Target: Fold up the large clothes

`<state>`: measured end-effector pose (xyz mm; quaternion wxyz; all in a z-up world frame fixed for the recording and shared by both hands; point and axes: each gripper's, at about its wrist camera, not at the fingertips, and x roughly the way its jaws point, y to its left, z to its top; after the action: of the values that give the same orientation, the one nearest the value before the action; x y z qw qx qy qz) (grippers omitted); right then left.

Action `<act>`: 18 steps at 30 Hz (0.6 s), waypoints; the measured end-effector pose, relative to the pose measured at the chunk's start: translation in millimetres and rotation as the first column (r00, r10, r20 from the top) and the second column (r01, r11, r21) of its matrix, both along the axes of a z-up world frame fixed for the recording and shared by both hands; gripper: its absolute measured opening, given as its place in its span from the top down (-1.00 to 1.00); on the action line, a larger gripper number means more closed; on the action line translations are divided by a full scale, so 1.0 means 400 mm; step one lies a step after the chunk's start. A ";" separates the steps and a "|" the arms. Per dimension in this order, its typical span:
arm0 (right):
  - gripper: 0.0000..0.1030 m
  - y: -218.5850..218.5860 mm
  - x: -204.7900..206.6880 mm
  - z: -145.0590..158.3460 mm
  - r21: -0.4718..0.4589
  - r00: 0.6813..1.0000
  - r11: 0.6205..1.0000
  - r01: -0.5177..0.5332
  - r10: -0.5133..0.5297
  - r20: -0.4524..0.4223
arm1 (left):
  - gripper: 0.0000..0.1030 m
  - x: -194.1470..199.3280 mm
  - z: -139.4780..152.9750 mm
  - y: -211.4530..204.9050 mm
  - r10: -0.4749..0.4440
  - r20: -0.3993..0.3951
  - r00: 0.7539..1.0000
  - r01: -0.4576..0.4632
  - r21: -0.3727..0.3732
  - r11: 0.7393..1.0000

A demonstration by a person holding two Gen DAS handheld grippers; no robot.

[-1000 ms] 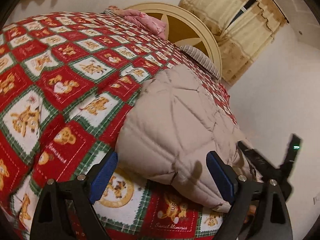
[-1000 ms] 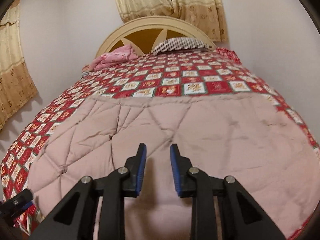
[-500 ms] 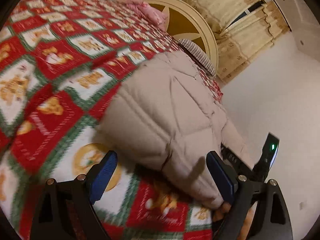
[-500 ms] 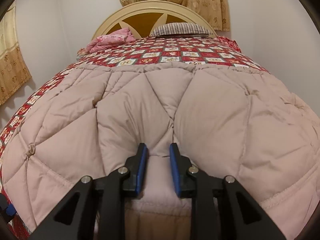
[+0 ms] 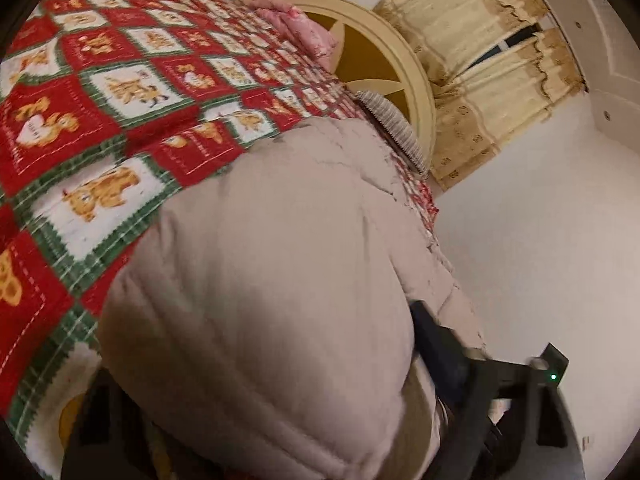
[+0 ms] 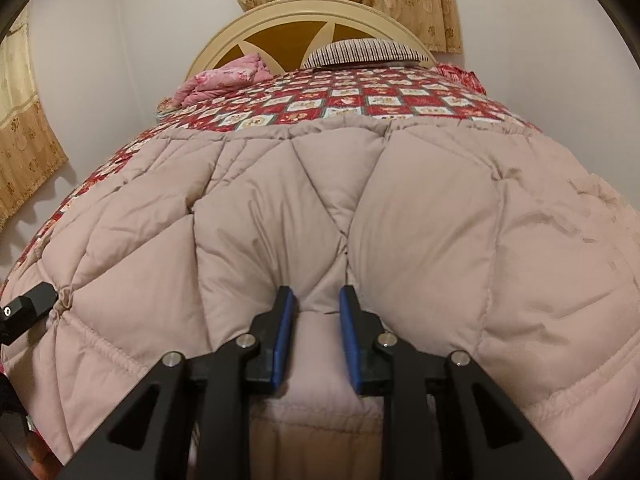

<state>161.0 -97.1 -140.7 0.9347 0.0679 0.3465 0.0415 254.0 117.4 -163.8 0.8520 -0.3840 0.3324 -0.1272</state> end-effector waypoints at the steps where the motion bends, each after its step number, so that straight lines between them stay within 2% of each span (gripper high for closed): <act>1: 0.47 -0.002 0.002 -0.001 0.007 1.000 1.000 -0.001 0.001 -0.004 | -0.19 0.000 0.003 -0.001 -0.017 0.010 1.000 0.017 0.004 1.000; 3: 0.47 0.000 0.007 -0.003 0.003 1.000 1.000 -0.001 0.001 -0.013 | 0.10 0.004 0.012 -0.004 -0.043 0.031 0.999 0.042 0.018 0.999; 6: 0.46 0.004 0.016 -0.005 -0.005 0.999 1.000 0.001 -0.001 -0.037 | 0.36 0.003 0.042 -0.008 -0.098 0.072 0.993 0.096 0.026 0.995; 10: 0.46 -0.004 0.026 -0.001 0.081 0.994 0.996 0.033 -0.025 -0.104 | 0.43 -0.015 0.107 -0.006 -0.164 0.142 0.976 0.159 0.045 0.986; 13: 0.44 0.020 0.014 0.003 0.120 0.990 0.992 0.040 -0.023 -0.136 | 0.43 -0.041 0.161 -0.001 -0.204 0.187 0.961 0.190 0.089 0.978; 15: 0.44 0.051 -0.001 0.004 0.192 0.988 0.981 0.022 0.009 -0.157 | 0.43 -0.068 0.200 0.012 -0.216 0.223 0.951 0.188 0.139 0.972; 18: 0.44 0.113 -0.015 0.000 0.310 0.980 0.950 -0.022 0.082 -0.180 | 0.43 -0.108 0.265 0.040 -0.229 0.260 0.938 0.163 0.254 0.954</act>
<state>155.0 -51.8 -140.5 0.8737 0.2068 0.4256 0.1127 210.9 133.5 -57.7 0.9124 -0.2258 0.2549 -0.2270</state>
